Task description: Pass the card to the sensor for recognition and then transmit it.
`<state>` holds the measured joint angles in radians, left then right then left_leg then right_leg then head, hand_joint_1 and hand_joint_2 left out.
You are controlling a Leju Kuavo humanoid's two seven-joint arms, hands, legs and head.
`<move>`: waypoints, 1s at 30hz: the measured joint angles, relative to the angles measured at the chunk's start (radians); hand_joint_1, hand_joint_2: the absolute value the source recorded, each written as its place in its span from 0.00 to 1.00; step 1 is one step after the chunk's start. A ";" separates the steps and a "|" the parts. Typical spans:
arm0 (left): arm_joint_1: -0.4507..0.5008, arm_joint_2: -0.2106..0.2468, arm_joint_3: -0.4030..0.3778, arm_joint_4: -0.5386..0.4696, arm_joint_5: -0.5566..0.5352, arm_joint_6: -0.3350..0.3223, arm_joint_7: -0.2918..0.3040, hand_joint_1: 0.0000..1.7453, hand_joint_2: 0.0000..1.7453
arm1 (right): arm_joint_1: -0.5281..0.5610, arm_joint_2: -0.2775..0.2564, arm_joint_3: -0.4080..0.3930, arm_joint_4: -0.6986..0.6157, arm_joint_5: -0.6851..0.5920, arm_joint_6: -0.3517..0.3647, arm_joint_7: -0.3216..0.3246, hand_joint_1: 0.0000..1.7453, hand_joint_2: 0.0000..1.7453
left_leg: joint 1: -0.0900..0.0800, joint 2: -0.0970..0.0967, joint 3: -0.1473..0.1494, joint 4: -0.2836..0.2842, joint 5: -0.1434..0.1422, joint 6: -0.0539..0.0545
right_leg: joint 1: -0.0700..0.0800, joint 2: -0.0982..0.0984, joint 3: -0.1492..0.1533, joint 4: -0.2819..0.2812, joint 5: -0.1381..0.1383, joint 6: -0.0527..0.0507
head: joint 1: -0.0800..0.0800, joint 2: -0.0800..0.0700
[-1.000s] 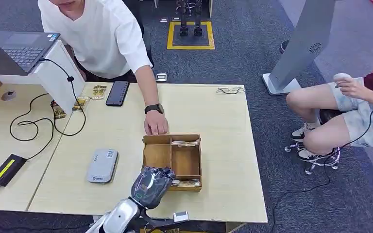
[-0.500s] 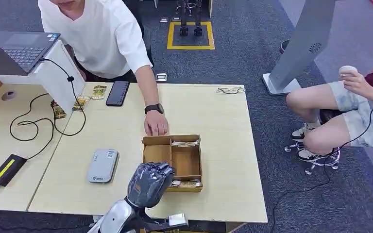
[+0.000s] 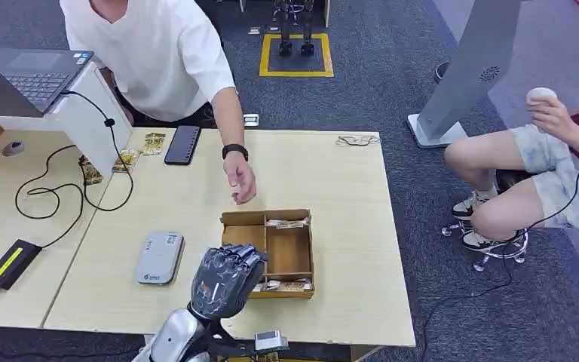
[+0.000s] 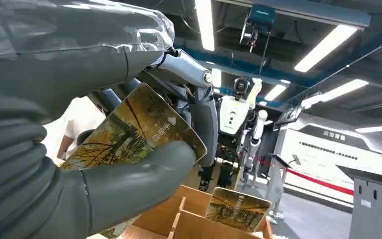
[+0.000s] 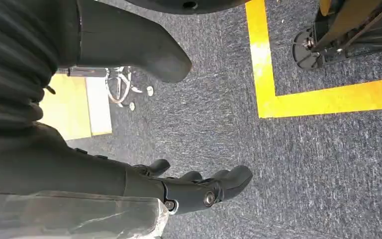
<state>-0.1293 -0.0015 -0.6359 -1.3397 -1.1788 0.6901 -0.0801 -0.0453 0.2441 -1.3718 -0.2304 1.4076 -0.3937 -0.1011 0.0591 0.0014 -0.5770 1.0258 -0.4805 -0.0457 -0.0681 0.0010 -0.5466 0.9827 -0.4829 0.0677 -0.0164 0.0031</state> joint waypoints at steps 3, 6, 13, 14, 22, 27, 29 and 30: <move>0.003 -0.004 0.008 -0.002 0.009 0.000 -0.044 1.00 1.00 | 0.000 0.000 0.000 0.000 0.000 -0.001 0.000 0.00 1.00 | 0.000 0.000 0.000 0.000 0.000 0.000 | 0.000 0.000 0.000 0.000 0.000 0.000 | 0.000 0.000; 0.013 -0.020 0.037 -0.017 0.023 0.000 -0.104 1.00 1.00 | 0.000 -0.001 0.000 0.001 0.004 -0.003 0.000 0.00 1.00 | 0.000 0.000 0.000 0.000 0.000 0.000 | 0.000 0.000 0.000 0.000 0.000 0.000 | 0.000 0.000; -0.030 -0.042 0.090 -0.031 0.091 0.001 -0.100 1.00 1.00 | -0.001 -0.003 0.007 0.006 0.019 -0.006 0.004 0.00 1.00 | 0.000 0.000 0.000 0.000 0.000 0.000 | 0.000 0.000 0.000 0.000 0.000 0.000 | 0.000 0.000; -0.036 -0.042 0.092 -0.031 0.095 0.001 -0.100 1.00 1.00 | 0.000 -0.004 0.008 0.007 0.019 -0.006 0.004 0.00 1.00 | 0.000 0.000 0.000 0.000 0.000 0.000 | 0.000 0.000 0.000 0.000 0.000 0.000 | 0.000 0.000; -0.124 -0.042 0.101 -0.026 0.108 -0.016 -0.028 1.00 1.00 | -0.002 -0.008 0.027 0.012 0.040 -0.006 0.009 0.00 1.00 | 0.000 0.000 0.000 0.000 0.000 0.000 | 0.000 0.000 0.000 0.000 0.000 0.000 | 0.000 0.000; -0.202 -0.043 0.117 0.011 0.103 -0.031 0.004 1.00 1.00 | -0.003 -0.011 0.045 0.016 0.048 -0.006 0.014 0.00 1.00 | 0.000 0.000 0.000 0.000 0.000 0.000 | 0.000 0.000 0.000 0.000 0.001 0.000 | 0.000 0.000; -0.226 -0.044 0.122 0.032 0.106 -0.034 0.014 1.00 1.00 | -0.004 -0.013 0.050 0.019 0.056 -0.006 0.014 0.00 1.00 | 0.000 0.000 0.000 0.000 0.000 0.000 | 0.000 0.000 0.000 0.000 0.001 0.000 | 0.000 0.000; -0.236 -0.048 0.125 0.040 0.110 -0.035 0.021 1.00 1.00 | -0.005 -0.014 0.052 0.019 0.058 -0.006 0.016 0.00 1.00 | 0.000 0.000 0.000 0.000 0.000 0.000 | 0.000 0.000 0.000 0.000 0.001 0.000 | 0.000 0.000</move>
<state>-0.3650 -0.0492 -0.5112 -1.2993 -1.0689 0.6554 -0.0595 -0.0502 0.2304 -1.3195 -0.2113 1.4653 -0.3998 -0.0851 0.0591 0.0012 -0.5769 1.0260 -0.4801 -0.0455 -0.0681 0.0012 -0.5466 0.9829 -0.4824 0.0676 -0.0164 0.0031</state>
